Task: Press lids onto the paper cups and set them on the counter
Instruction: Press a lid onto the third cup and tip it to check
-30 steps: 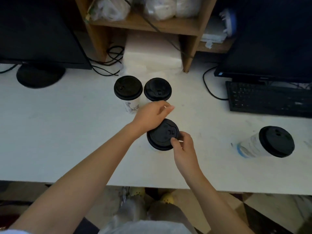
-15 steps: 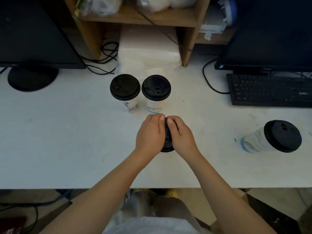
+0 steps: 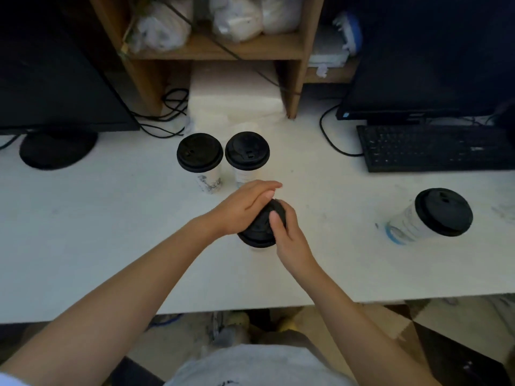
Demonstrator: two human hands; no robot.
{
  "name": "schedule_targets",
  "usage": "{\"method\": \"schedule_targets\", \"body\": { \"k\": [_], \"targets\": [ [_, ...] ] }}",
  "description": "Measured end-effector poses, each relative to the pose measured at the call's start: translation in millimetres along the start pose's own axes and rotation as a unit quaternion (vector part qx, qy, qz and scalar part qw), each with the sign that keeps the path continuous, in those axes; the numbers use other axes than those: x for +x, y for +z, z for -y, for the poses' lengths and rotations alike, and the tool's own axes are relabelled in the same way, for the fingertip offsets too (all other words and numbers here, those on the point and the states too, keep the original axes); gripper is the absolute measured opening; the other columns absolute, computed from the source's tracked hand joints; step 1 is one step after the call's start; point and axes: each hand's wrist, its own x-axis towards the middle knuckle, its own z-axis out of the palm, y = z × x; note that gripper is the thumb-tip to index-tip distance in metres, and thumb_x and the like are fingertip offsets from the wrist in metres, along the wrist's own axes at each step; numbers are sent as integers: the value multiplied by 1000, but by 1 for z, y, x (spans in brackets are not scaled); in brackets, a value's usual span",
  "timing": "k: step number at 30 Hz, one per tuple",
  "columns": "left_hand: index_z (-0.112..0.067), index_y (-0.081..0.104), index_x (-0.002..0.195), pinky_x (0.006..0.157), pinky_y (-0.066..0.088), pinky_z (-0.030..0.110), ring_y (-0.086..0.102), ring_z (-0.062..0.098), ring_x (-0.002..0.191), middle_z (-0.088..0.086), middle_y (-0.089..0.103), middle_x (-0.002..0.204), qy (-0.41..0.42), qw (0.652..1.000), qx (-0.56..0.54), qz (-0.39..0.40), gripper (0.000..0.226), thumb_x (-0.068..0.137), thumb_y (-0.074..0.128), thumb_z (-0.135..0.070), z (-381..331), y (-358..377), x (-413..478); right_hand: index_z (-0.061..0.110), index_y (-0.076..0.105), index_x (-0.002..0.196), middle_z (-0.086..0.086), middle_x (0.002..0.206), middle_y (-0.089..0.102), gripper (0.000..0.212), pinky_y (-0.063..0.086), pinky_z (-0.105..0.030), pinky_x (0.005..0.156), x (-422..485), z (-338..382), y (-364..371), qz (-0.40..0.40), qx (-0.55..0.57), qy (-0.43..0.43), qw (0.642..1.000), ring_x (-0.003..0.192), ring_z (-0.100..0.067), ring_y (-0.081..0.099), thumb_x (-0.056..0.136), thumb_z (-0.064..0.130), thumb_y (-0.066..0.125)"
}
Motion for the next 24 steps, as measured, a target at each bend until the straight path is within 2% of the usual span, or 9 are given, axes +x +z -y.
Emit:
{"method": "schedule_targets", "body": {
  "k": [3,6,9,11,14,16,19,21,24],
  "targets": [
    [-30,19,148,107,28,31,32,16,129,3,41,138,56,987,132,73,52,98,23,-45,1,-11,7,40,22,137,29,139,32,69,30,-14,106,-14,-26,-20,112,-23,11,993,127,16,33,86,29,66],
    [-30,14,149,105,33,40,32,20,126,3,41,138,120,947,277,112,65,91,12,-59,-7,-15,13,40,19,141,22,145,30,86,25,-23,112,-7,-37,-28,135,-65,24,988,132,9,30,78,27,76],
    [-31,9,149,104,33,40,31,18,127,-2,43,137,131,920,346,132,69,87,7,-61,-11,-18,15,35,27,140,15,140,41,81,33,-11,101,9,-32,-21,126,-66,10,990,124,13,39,78,22,77],
    [-30,15,149,107,29,38,28,17,132,-3,42,140,106,918,366,109,68,88,9,-61,-15,-13,13,44,31,128,19,128,48,73,36,-2,90,16,-30,-16,106,-68,-7,992,112,21,43,77,19,77],
    [-25,22,148,110,23,40,26,18,137,-1,41,144,6,950,310,45,60,95,19,-53,-25,6,12,46,29,124,22,122,50,75,40,-8,91,13,-37,-3,40,-51,-34,997,114,10,48,74,22,80],
    [-23,19,149,110,24,43,31,18,136,1,45,142,-24,951,309,7,59,97,18,-50,-26,20,12,44,29,123,18,123,49,76,39,-9,92,12,-43,3,12,-43,-36,998,114,5,48,72,22,81],
    [-22,18,149,103,32,41,37,19,132,1,47,140,-23,940,342,-8,63,95,10,-52,-23,25,13,46,25,127,24,127,44,77,36,-6,95,18,-45,-8,87,-37,-8,995,117,12,42,77,19,77],
    [-21,22,148,98,35,41,41,21,128,1,49,138,-18,931,365,-11,72,87,-1,-52,-23,26,13,35,30,134,18,132,47,74,37,-13,98,28,-48,-21,153,-50,9,987,121,6,45,79,19,75],
    [-20,24,147,94,36,42,44,23,124,3,51,135,-20,925,379,-17,73,86,-3,-48,-25,29,13,20,34,139,7,133,53,74,39,-23,101,44,-49,-30,206,-86,10,975,124,-4,48,78,22,76]
  ]
}}
